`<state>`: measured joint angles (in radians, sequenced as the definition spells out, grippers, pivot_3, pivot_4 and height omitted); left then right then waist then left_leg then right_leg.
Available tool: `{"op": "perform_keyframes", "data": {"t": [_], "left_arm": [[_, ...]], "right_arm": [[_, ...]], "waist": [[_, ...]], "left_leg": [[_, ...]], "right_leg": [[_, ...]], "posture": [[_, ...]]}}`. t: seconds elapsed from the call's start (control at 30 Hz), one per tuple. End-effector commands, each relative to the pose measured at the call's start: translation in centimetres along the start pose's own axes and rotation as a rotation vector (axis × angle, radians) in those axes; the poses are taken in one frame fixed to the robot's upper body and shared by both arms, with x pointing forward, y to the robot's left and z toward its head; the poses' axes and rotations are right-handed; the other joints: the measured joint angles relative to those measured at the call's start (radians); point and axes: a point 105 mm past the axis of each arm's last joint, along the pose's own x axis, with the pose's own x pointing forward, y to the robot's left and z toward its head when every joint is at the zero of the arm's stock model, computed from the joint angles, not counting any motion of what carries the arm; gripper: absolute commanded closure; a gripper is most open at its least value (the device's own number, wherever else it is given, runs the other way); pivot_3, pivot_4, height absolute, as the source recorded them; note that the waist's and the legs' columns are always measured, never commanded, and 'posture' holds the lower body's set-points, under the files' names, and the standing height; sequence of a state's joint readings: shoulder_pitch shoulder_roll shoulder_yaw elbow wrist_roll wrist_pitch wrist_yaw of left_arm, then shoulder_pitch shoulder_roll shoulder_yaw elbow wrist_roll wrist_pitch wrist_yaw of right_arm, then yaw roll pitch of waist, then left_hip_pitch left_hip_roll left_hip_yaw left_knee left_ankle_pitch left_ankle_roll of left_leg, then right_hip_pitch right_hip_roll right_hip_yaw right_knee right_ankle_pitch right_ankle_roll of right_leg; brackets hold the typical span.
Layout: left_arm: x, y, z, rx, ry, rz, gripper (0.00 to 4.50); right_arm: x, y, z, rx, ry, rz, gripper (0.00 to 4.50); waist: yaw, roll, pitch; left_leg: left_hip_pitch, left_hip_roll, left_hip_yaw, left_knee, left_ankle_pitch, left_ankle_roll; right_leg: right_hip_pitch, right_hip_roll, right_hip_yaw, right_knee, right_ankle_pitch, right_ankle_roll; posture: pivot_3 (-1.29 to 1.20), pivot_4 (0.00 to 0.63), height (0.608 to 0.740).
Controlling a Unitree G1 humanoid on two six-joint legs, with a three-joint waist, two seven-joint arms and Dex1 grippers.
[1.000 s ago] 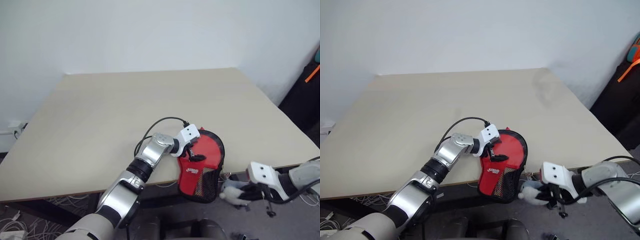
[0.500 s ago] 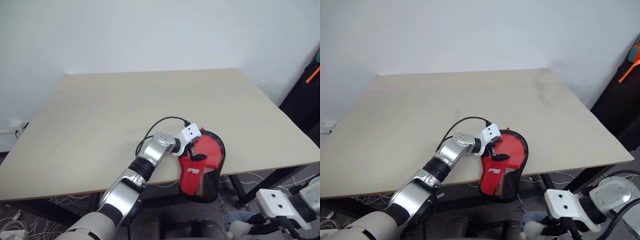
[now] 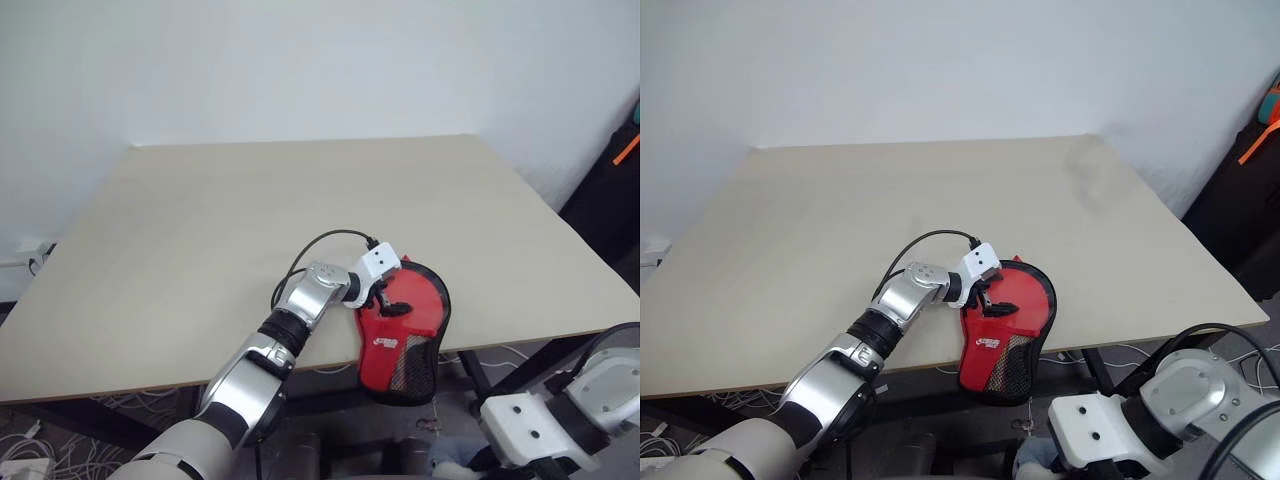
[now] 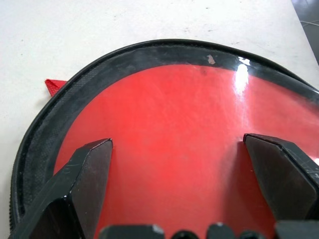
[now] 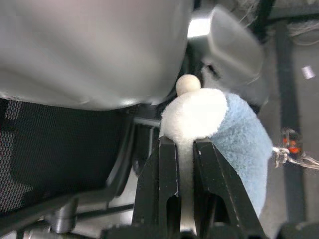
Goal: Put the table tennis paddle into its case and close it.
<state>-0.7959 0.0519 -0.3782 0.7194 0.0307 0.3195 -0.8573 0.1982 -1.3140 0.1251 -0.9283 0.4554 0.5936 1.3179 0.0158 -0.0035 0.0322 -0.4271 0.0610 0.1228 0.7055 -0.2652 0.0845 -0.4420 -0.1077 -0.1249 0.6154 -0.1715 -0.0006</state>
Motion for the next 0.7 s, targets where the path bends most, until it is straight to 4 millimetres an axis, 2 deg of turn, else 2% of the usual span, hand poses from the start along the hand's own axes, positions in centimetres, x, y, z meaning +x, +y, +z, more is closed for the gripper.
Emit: {"op": "perform_keyframes", "data": {"t": [0.03, 0.17, 0.33, 0.47, 0.57, 0.7], "left_arm": [[-0.4, 0.8, -2.7, -0.022, 0.106, 0.043, 0.0], [-0.6, 0.9, -2.7, -0.026, 0.107, 0.049, 0.0], [-0.7, 1.0, -2.9, -0.024, 0.111, 0.049, 0.0], [-0.8, 1.0, -2.9, -0.025, 0.113, 0.051, 0.0], [-0.8, 1.1, -3.1, -0.024, 0.117, 0.054, 0.0], [-0.7, 1.1, -3.0, -0.022, 0.117, 0.054, 0.0]], "right_arm": [[1.2, 1.1, -0.2, -0.054, 0.022, 0.098, 4.48], [1.8, -0.5, 0.3, -0.085, 0.004, 0.059, 4.48], [1.5, -4.5, 0.6, -0.104, 0.03, -0.063, 4.48], [0.6, -5.3, 0.6, -0.088, 0.051, -0.084, 4.48], [-0.5, -6.2, 1.3, -0.054, 0.021, -0.13, 3.67], [-1.2, -6.6, 1.6, -0.042, 0.014, -0.147, 2.2]], "waist": [[0.0, 0.001, 0.0], [-0.002, 0.0, -0.001], [-0.006, 0.0, -0.001], [-0.006, 0.0, -0.001], [-0.006, 0.0, -0.001], [-0.006, 0.0, -0.002]], "left_leg": [[0.0, 0.0, 0.0, 0.0, 0.0, 0.0], [0.0, 0.001, 0.0, 0.0, 0.0, 0.0], [0.001, 0.001, 0.0, 0.001, 0.0, 0.0], [0.0, 0.001, 0.001, 0.001, 0.0, 0.0], [0.0, 0.001, 0.001, 0.001, 0.0, 0.0], [0.0, 0.001, 0.001, 0.001, 0.0, 0.0]], "right_leg": [[0.0, 0.0, 0.0, 0.0, 0.0, 0.0], [0.0, 0.0, -0.001, 0.0, 0.0, 0.0], [0.0, 0.0, -0.002, 0.0, 0.0, 0.0], [0.0, 0.0, -0.002, 0.0, 0.0, 0.0], [0.0, 0.0, -0.002, 0.0, 0.0, 0.0], [0.0, 0.0, -0.002, 0.001, 0.0, 0.0]], "posture": [[0.0, 0.0, 0.724], [0.0, 0.0, 0.724], [0.0, 0.0, 0.724], [0.0, 0.0, 0.724], [0.0, 0.0, 0.724], [0.0, 0.0, 0.724]]}}
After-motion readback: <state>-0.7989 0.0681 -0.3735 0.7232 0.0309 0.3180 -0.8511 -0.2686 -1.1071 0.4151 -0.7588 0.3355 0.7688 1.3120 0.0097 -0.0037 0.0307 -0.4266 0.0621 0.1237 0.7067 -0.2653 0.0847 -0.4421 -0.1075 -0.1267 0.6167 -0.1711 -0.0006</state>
